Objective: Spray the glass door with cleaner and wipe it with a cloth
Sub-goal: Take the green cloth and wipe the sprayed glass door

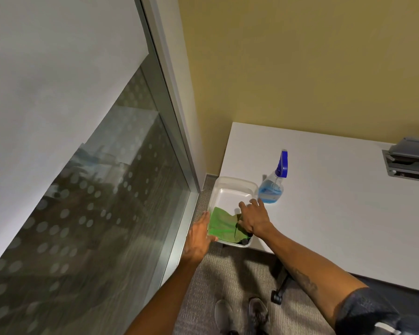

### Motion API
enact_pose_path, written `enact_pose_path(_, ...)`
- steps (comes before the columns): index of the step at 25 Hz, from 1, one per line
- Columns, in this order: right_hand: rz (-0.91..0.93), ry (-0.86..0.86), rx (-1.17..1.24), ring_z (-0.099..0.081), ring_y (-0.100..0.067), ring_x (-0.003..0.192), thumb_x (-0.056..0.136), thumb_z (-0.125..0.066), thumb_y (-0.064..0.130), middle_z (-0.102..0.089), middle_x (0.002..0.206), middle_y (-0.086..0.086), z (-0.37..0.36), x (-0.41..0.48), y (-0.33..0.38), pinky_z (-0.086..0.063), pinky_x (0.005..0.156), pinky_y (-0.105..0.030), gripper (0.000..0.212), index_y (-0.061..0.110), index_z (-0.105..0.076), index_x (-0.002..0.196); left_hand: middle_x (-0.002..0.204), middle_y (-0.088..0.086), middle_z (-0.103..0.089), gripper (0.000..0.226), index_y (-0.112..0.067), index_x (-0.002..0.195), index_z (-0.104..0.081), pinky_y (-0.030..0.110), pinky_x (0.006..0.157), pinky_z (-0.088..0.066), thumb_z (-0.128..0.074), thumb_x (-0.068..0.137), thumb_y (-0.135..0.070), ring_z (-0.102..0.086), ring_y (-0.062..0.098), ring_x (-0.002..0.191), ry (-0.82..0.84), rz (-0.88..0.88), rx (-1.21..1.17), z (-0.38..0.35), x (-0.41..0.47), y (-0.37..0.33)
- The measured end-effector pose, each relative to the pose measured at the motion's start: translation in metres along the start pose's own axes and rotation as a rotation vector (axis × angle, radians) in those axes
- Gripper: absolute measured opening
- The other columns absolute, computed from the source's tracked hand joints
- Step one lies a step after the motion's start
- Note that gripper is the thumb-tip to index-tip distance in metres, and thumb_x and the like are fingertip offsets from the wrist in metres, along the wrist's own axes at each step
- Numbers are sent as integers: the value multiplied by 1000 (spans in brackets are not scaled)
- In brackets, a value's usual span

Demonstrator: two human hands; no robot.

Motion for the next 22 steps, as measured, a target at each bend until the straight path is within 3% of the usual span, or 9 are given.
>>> enact_pose_path(3, -74, -25, 90, -47, -37, 129, 97, -59, 31, -63, 133, -18, 10, -2, 5, -35, 109, -44, 52, 12, -41, 142, 145, 3, -59, 85, -20, 153, -39, 38, 104, -52, -83, 81, -15, -59, 24, 132, -24, -22, -4, 5, 1, 0)
enact_pose_path(6, -135, -72, 166, -52, -39, 126, 99, -57, 29, -58, 137, -17, 19, -5, 12, -37, 107, -48, 53, 14, -39, 145, 145, 3, -59, 82, -19, 153, -39, 41, 105, -52, -81, 83, -17, -60, 26, 131, -38, -21, 19, 6, 2, -4)
enact_pose_path(9, -205, -74, 482, -56, -39, 124, 97, -64, 20, -48, 142, -17, 32, -10, 16, -49, 105, -50, 58, 13, -36, 147, 148, 5, -57, 85, -19, 156, -35, 42, 106, -51, -80, 84, -17, -60, 28, 130, -40, -21, 33, 5, -1, -8)
enact_pose_path(12, -274, -98, 667, -58, -34, 118, 90, -74, 19, -49, 136, -15, 55, -18, 10, -54, 100, -46, 59, 13, -43, 140, 149, 7, -55, 83, -18, 157, -32, 44, 107, -50, -77, 88, -22, -57, 29, 133, -45, 3, -24, 9, -7, -13)
enact_pose_path(15, -313, -170, 850, -62, -32, 110, 86, -78, 19, -54, 127, -15, 83, -35, -2, -58, 93, -42, 56, 13, -50, 134, 156, 10, -45, 66, -14, 156, -34, 48, 111, -45, -62, 99, -31, -47, 31, 141, -168, 107, -143, 21, -17, -21)
enact_pose_path(18, -315, -272, 1156, -64, -24, 87, 85, -74, 13, -64, 114, -18, 107, -62, -14, -55, 68, -32, 50, 11, -54, 130, 135, 11, -58, 39, -13, 132, -52, 37, 88, -50, -50, 104, -39, -58, 23, 110, -351, 176, -244, 39, -30, -37)
enact_pose_path(20, -270, -315, 1376, -60, -16, 72, 86, -70, 8, -67, 97, -14, 118, -85, -16, -49, 58, -25, 46, 11, -54, 129, 122, 13, -66, 46, -11, 122, -57, 40, 86, -53, -39, 106, -49, -62, 24, 97, -321, 250, -364, 44, -38, -49)
enact_pose_path(22, -188, -327, 1551, -60, -14, 68, 87, -67, 4, -63, 86, -7, 124, -112, -14, -49, 56, -23, 45, 12, -55, 129, 124, 18, -68, 64, -10, 132, -58, 46, 94, -56, -30, 104, -61, -69, 32, 101, -214, 335, -717, 44, -48, -63)
Point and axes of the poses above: each hand's wrist, its own x-axis towards the middle knuckle, its own z-axis out of the back of the hand, y = z × x, the point moved 5 cm from there along x, towards the middle knuckle
